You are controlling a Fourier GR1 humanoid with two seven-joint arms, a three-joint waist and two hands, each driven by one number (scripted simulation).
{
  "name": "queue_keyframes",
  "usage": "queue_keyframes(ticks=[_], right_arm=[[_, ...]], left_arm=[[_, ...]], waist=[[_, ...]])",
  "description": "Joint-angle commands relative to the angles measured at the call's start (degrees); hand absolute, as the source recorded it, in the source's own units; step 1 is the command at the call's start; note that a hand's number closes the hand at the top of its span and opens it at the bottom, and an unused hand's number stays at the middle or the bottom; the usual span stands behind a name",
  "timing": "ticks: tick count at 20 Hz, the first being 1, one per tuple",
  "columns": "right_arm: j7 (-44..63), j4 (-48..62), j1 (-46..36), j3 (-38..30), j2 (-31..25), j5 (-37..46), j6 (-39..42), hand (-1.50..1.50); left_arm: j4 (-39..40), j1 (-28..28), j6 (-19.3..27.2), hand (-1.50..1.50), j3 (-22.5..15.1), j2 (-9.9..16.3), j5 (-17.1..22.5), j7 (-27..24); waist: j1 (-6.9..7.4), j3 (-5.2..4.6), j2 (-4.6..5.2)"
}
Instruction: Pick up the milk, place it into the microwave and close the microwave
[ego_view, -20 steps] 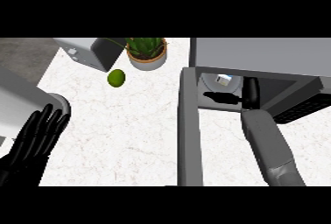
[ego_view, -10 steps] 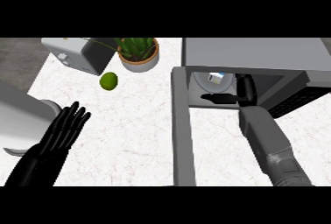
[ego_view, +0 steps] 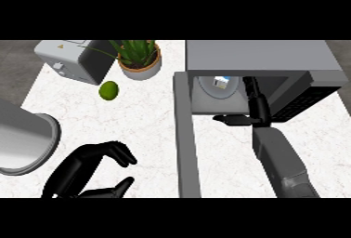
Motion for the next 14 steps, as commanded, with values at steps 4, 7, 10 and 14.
queue_keyframes(ticks=[4,7,10,14], right_arm=[[5.5,-16.6,11.5,5.5,1.2,-0.7,5.1,-1.5],[5.6,-24.7,18.8,7.4,1.6,-1.5,5.9,-1.5],[5.5,-29.6,25.0,8.9,0.4,-1.3,8.3,-1.5],[8.9,-43.4,35.1,12.5,1.9,-1.8,9.1,-1.5]], left_arm=[[7.0,-2.1,-0.1,1.5,-2.7,-0.2,-3.9,-1.0],[7.1,-4.2,2.8,1.5,-5.7,-0.4,-9.4,-1.3],[14.1,-7.9,-0.8,1.5,-6.7,1.5,-9.9,-2.6],[19.9,-10.4,-0.2,1.5,-10.4,-0.9,-12.4,-2.3]], waist=[[-1.4,-0.09,-0.53],[-1.54,-0.09,-0.55],[-2.57,-0.12,-0.53],[-2.38,-0.12,-0.52]])
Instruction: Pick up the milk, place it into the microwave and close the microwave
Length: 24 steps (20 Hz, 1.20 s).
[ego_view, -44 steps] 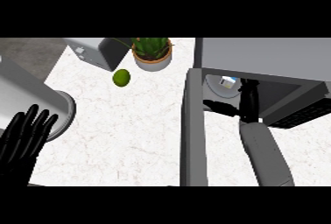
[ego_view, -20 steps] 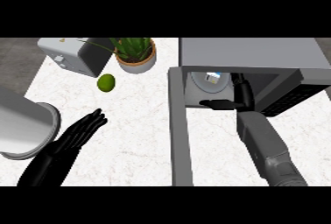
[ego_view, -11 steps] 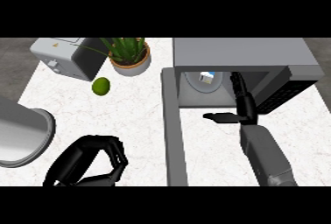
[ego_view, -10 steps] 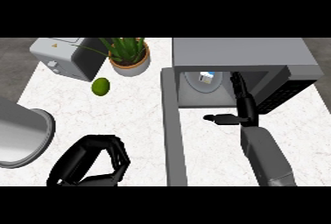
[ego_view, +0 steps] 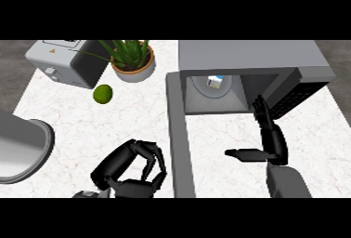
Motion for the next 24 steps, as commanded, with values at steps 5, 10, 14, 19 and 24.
queue_keyframes(ticks=[5,10,14,19,24], right_arm=[[9.8,-25.8,14.6,0.9,-3.5,-4.7,5.2,-1.5],[11.8,-37.8,23.9,1.5,-3.1,-7.0,6.5,-1.5],[14.4,-45.2,28.5,1.1,-3.8,-9.3,8.1,-1.5],[19.7,-48.0,24.9,-0.8,-6.7,-17.4,13.9,-1.5],[20.2,-49.8,25.7,-0.7,-8.2,-18.9,16.0,-1.5]], left_arm=[[12.9,-4.4,7.9,1.5,-13.0,-0.7,1.7,-4.1],[20.3,-6.7,14.4,1.5,-23.3,-0.7,-0.3,-9.5],[22.9,-14.0,25.3,1.5,-33.3,-0.7,5.9,-3.7],[29.4,-23.6,37.1,1.5,-38.6,-0.7,17.8,-4.0],[28.4,-26.2,49.6,1.5,-43.4,-0.7,25.9,-6.9]], waist=[[0.21,0.01,0.26],[0.03,0.01,0.34],[0.15,0.04,0.42],[-1.92,-0.01,0.92],[-3.1,-0.06,1.15]])
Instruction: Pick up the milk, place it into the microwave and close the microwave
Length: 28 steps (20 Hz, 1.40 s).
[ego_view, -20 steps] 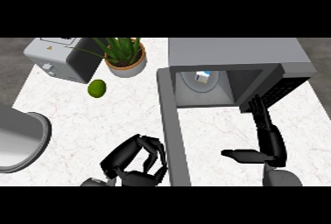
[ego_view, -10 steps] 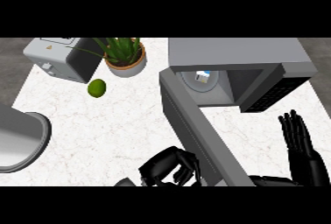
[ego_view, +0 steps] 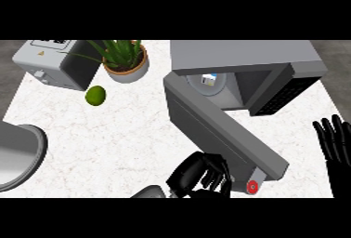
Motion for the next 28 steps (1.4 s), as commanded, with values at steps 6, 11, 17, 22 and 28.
queue_keyframes(ticks=[6,11,17,22,28], right_arm=[[4.3,-4.7,-1.8,0.0,-4.8,-7.7,7.4,-1.5],[8.2,-8.8,-2.7,2.7,-6.7,-10.7,10.4,-1.5],[10.3,-11.0,-4.0,2.4,-7.8,-13.9,10.9,-1.5],[11.5,-11.8,-5.2,2.6,-7.6,-16.4,10.5,-1.5],[13.6,-13.0,-4.9,2.5,-8.8,-19.9,11.2,-1.5]], left_arm=[[1.6,-9.5,12.6,1.5,-2.7,-0.7,12.7,-5.2],[4.4,-16.3,14.7,1.5,-0.9,-0.7,17.6,-5.0],[8.3,-21.3,17.7,1.5,1.8,-0.8,23.7,-5.6],[12.9,-25.4,18.6,1.5,4.7,-0.8,28.0,-5.4],[13.7,-27.8,19.1,1.5,10.5,-0.8,34.4,-10.7]], waist=[[-3.73,-0.13,0.69],[-6.24,-0.2,1.14],[-8.89,-0.19,1.86],[-10.74,-0.16,2.9],[-12.5,-0.28,3.47]])
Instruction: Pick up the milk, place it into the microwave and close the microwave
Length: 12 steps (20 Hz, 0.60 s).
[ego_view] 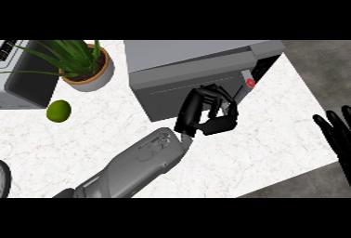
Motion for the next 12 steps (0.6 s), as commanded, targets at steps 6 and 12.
queue_keyframes(ticks=[6,12], right_arm=[[2.8,-1.9,-1.5,-1.1,-2.6,-4.2,0.6,-1.5],[3.6,-2.4,-3.4,-1.8,-3.1,-6.0,-0.1,-1.5]], left_arm=[[4.9,-4.6,-0.5,1.5,4.6,0.0,6.2,-5.9],[6.2,-5.5,-1.0,1.5,4.8,0.0,8.9,-8.2]], waist=[[-2.09,0.09,0.69],[-2.17,0.17,1.03]])
